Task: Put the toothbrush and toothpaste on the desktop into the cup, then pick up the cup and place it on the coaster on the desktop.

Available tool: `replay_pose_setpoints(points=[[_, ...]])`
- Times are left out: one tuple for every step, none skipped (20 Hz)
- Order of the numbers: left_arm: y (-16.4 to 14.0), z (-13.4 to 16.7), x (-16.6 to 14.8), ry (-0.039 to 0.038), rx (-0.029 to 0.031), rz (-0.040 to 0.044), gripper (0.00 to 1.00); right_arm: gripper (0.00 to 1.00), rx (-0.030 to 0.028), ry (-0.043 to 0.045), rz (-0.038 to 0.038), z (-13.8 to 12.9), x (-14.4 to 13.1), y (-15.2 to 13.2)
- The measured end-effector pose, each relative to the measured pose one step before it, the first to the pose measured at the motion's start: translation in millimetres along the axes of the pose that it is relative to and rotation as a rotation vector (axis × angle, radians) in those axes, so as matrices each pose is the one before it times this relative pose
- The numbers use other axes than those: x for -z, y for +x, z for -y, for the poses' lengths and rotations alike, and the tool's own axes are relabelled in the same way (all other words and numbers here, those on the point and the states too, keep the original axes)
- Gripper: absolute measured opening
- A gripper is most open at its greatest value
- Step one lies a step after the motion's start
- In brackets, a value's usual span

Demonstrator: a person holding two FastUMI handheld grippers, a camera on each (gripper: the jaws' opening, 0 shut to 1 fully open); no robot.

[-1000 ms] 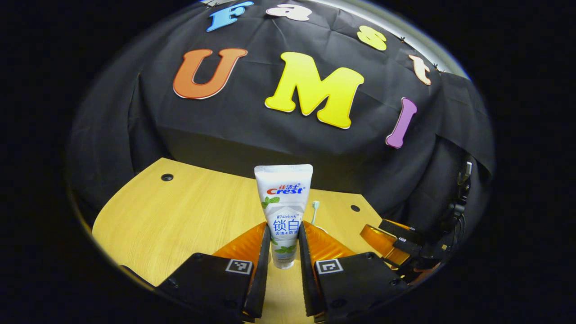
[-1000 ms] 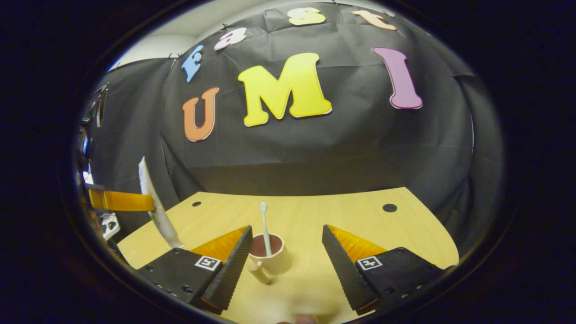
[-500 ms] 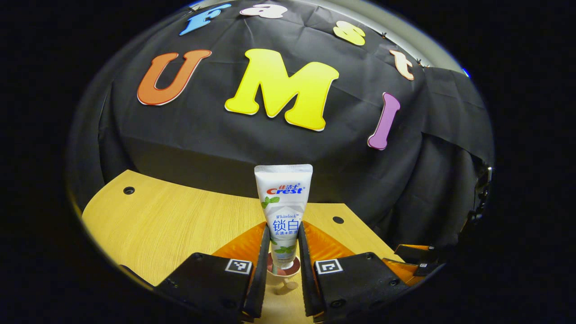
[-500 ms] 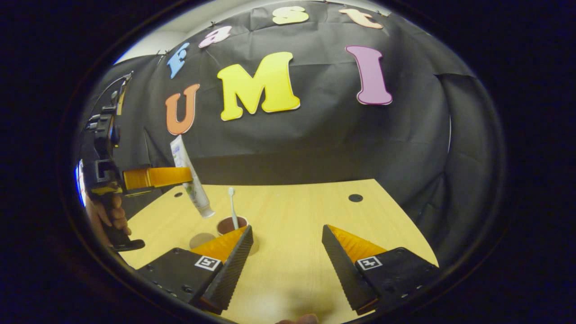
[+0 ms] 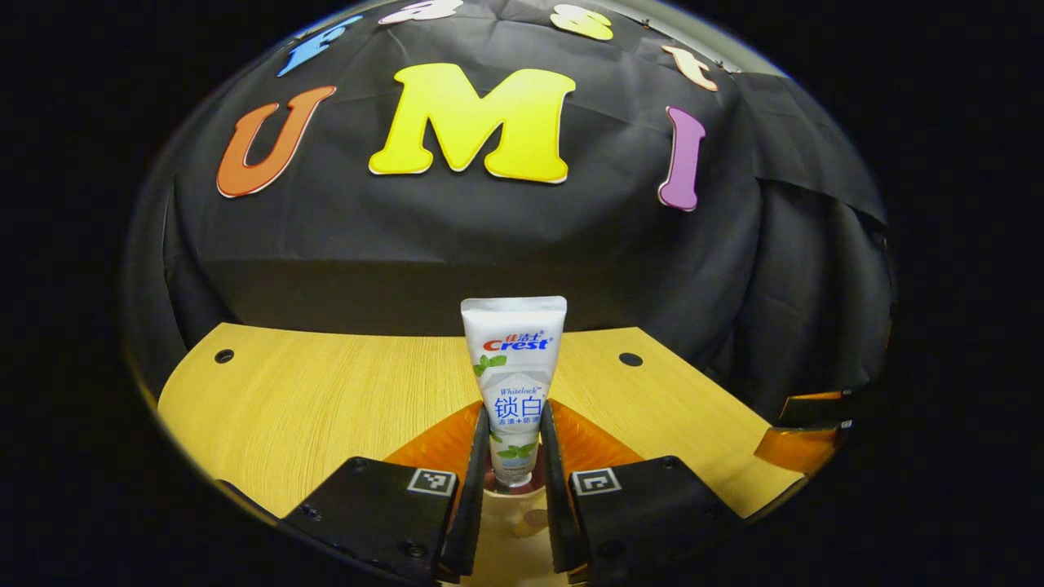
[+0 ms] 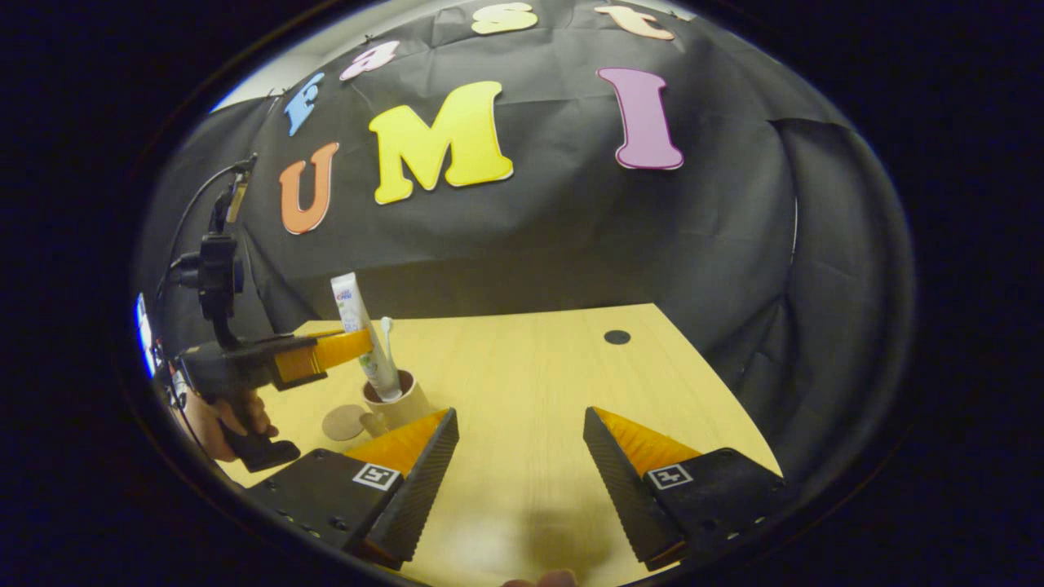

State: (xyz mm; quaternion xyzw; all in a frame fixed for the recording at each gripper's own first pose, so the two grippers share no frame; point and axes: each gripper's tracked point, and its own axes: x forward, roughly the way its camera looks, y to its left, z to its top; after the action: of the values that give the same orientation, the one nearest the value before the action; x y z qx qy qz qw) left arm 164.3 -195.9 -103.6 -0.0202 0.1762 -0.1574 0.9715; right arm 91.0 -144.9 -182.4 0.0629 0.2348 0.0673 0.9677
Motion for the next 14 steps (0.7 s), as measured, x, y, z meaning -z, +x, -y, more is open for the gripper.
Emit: replay_pose_setpoints(points=[[2.43, 3.13, 6.98, 0.01185, 0.00136, -0.01445, 0.45, 0.94, 0.00318, 0.0016, -0.00199, 1.66, 0.14, 1.12], [-0.41, 1.36, 7.3, 0.00693, -0.00325, -0.01533, 0.4, 0.94, 0.00142, 0.00075, -0.00315, 1.67, 0.61, 0.48], [-0.83, 0.1, 7.6, -0.00257, -0.00525, -0.01812, 0.41, 0.94, 0.00057, 0.00045, -0.00017, 0.31, -0.12, 0.64], [-1.66, 0.0, 3.64, -0.00855, -0.00886, -0.01153, 0.43, 0.94, -0.00048, 0.00086, 0.00064, 0.52, -0.42, 0.91], [-3.23, -2.92, -1.44, -0.00355, -0.01521, 0.01015, 0.53, 0.94, -0.00284, 0.00112, -0.00068, -1.76, 0.28, 0.22], [-2.21, -3.22, -2.65, -0.00062, -0.00977, 0.01572, 0.48, 0.94, -0.00259, -0.00071, -0.00178, -1.93, 0.15, 0.56], [-0.92, 1.93, -1.85, -0.00158, -0.0061, 0.00652, 0.48, 0.94, -0.00375, -0.00609, -0.00225, -2.79, 0.85, 1.23], [-5.29, -1.3, -0.84, 0.00007, -0.00513, -0.00168, 0.47, 0.94, -0.00578, -0.00394, -0.00358, -4.16, 1.01, 0.89], [-4.82, -2.01, -0.83, -0.00272, -0.00368, -0.00208, 0.72, 0.94, -0.00863, -0.00098, -0.00393, -4.75, 0.59, 1.17], [-6.64, -3.58, -0.31, -0.0092, -0.00755, -0.00052, 0.78, 0.94, -0.00593, -0.00398, -0.0052, -5.55, -0.29, 1.15], [-6.02, -3.51, -0.24, -0.01413, -0.00818, 0.00192, 0.82, 0.94, -0.00544, -0.00466, -0.00369, -5.05, 1.35, 0.29], [-6.82, -5.17, -1.31, -0.01416, -0.01174, 0.00138, 0.87, 0.94, -0.0061, -0.00387, -0.00336, -5.28, -0.28, 0.32], [-6.33, -5.33, -2.39, -0.01222, -0.01075, 0.00482, 0.88, 0.94, -0.00349, -0.00347, -0.00245, -4.86, 0.03, -0.13], [-6.02, -5.11, -0.61, -0.01137, -0.01166, 0.00199, 0.89, 0.94, 0.0028, -0.00678, -0.00598, -4.58, -0.56, -0.22]])
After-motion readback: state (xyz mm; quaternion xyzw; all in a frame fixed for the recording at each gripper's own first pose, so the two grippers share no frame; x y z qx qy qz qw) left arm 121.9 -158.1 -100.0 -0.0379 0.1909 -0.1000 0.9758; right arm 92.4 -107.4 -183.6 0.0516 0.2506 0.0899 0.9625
